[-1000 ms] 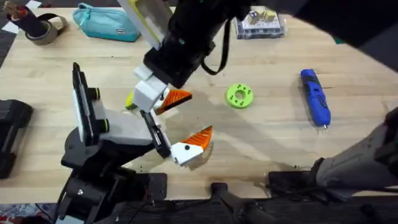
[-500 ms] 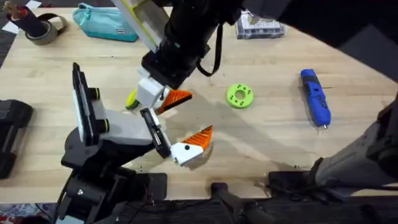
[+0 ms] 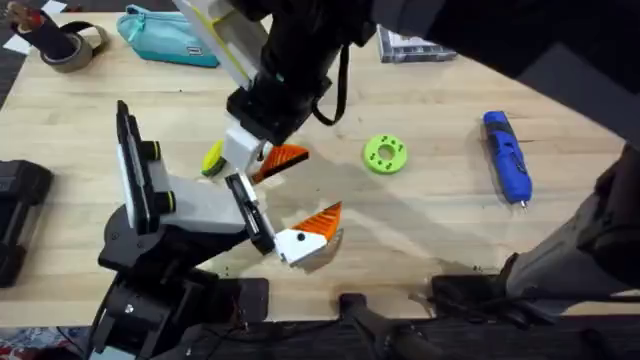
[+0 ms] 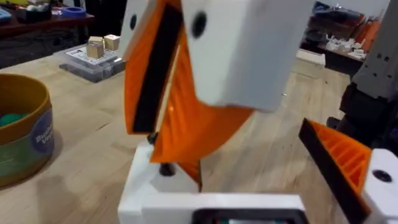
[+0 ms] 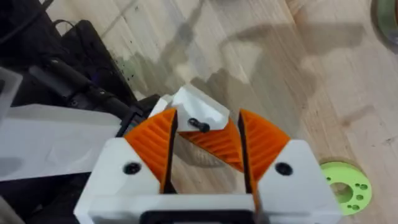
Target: Pick up the gripper from the table and insert it into the empty holder that is missing its gripper. Then pick up a screw, insert it into the mounting hole, and use the screwdriver to tighten it. Finally, clean up the table by picking up the vegetable and placing it into the bucket.
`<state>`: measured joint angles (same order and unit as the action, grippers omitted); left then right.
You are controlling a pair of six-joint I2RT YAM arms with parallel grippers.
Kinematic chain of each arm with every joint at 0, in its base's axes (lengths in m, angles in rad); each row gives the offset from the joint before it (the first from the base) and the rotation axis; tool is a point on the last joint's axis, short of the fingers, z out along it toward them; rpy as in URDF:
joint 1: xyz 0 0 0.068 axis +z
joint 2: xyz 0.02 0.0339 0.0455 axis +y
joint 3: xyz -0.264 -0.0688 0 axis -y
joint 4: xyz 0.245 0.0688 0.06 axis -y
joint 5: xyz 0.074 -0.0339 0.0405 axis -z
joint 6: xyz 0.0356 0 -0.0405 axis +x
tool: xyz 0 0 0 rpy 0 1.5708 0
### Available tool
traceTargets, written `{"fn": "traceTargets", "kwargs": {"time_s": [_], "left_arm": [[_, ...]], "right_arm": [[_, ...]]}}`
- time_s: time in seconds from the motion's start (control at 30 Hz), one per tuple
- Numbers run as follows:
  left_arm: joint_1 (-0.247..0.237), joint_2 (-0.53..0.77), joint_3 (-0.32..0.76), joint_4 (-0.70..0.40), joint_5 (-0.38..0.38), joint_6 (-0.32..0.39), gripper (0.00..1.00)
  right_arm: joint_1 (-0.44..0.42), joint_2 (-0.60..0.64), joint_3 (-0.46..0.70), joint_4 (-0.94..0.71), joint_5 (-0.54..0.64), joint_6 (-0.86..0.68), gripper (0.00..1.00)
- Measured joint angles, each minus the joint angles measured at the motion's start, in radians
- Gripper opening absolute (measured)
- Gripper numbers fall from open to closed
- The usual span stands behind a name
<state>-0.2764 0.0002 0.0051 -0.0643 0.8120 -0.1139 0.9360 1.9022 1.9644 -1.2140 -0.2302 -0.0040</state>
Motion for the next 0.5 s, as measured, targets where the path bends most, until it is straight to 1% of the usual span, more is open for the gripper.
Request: {"fn": "traceTargets", "kwargs": {"time_s": [0.3, 0.5], "left_arm": [[0.0, 0.0, 0.0, 0.0, 0.0, 0.0, 0.986], [0.0, 0.0, 0.0, 0.0, 0.0, 0.0, 0.986]], "right_arm": [[0.0, 0.0, 0.0, -0.009, 0.0, 0.0, 0.504], [0.0, 0.0, 0.0, -0.026, 0.0, 0.0, 0.485]]}}
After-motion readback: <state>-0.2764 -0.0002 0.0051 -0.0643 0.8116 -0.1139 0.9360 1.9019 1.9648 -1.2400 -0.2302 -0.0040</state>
